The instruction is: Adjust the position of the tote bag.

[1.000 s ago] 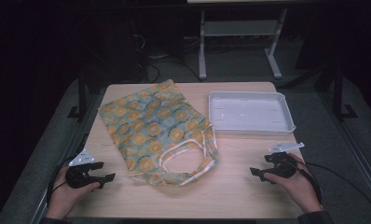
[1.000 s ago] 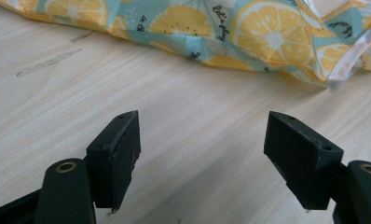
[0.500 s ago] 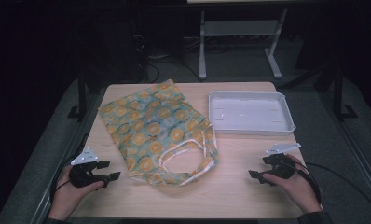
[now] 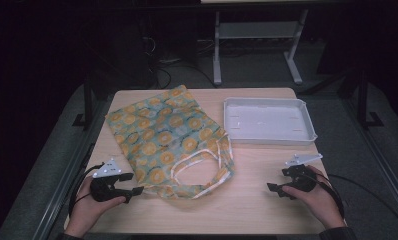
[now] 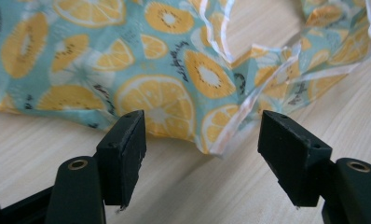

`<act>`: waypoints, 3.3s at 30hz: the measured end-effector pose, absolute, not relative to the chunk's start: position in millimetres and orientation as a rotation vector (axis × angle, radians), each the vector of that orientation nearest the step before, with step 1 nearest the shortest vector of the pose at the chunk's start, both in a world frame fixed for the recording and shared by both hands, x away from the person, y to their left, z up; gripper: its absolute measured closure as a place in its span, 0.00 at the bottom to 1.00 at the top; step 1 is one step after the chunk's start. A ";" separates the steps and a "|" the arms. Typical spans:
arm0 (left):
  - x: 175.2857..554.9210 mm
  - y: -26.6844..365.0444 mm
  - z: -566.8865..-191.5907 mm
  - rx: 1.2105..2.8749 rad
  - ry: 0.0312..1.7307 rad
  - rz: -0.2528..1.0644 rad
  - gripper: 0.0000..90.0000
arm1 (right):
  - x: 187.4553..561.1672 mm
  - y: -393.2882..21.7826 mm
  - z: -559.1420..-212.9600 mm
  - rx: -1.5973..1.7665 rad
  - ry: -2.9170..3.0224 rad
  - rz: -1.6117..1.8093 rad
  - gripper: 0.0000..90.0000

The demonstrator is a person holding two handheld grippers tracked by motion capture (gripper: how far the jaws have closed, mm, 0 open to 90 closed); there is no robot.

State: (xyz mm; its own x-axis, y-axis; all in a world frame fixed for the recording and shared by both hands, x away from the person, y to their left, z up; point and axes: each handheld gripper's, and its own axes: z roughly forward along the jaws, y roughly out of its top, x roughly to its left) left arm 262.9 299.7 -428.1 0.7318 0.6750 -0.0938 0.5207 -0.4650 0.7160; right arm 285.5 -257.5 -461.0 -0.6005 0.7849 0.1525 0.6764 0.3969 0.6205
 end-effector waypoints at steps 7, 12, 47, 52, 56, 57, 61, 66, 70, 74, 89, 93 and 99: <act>261.9 295.2 -436.5 2.237 0.900 0.264 0.38 | 284.4 -258.3 -461.1 1.312 2.484 0.981 0.17; 261.7 293.4 -441.3 2.258 0.911 0.252 0.43 | 284.8 -258.4 -460.8 1.311 2.479 0.982 0.17; 258.8 324.2 -435.1 2.206 1.099 0.158 0.99 | 284.7 -254.8 -459.7 1.269 2.478 0.963 0.19; 255.6 337.6 -436.3 2.186 1.146 0.177 0.99 | 287.1 -249.3 -457.5 1.249 2.496 0.970 0.19; 252.1 347.4 -437.4 2.169 1.186 0.193 0.99 | 292.8 -235.9 -455.2 1.196 2.533 1.000 0.20; 252.1 347.4 -437.4 2.169 1.186 0.193 0.99 | 293.5 -233.4 -454.5 1.191 2.538 1.010 0.20; 250.5 354.3 -438.1 2.158 1.214 0.210 0.99 | 297.8 -221.9 -450.8 1.153 2.556 1.036 0.21; 251.0 362.1 -439.7 2.146 1.239 0.221 0.99 | 307.9 -201.5 -446.5 1.100 2.586 1.056 0.24; 251.4 366.3 -440.7 2.132 1.251 0.220 0.99 | 316.7 -179.0 -441.3 1.047 2.622 1.099 0.31; 251.6 367.0 -440.9 2.131 1.252 0.214 0.99 | 325.4 -160.1 -435.7 0.998 2.643 1.163 0.39; 252.2 367.5 -441.0 2.130 1.252 0.210 0.99 | 367.9 -111.4 -433.9 0.953 2.652 1.216 0.64; 252.3 367.5 -440.8 2.129 1.253 0.209 0.98 | 373.9 -104.8 -436.0 0.940 2.654 1.198 0.70; 252.7 367.7 -441.3 2.132 1.253 0.208 0.98 | 379.5 -97.6 -442.6 0.948 2.673 1.175 0.84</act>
State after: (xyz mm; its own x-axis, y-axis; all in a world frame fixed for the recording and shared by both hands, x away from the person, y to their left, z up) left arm 252.7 367.7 -441.3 0.5313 0.8276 -0.1811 0.7250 -0.3335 0.6027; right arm 379.5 -97.6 -442.6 -0.8070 0.5644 0.1738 0.5098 0.5170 0.6876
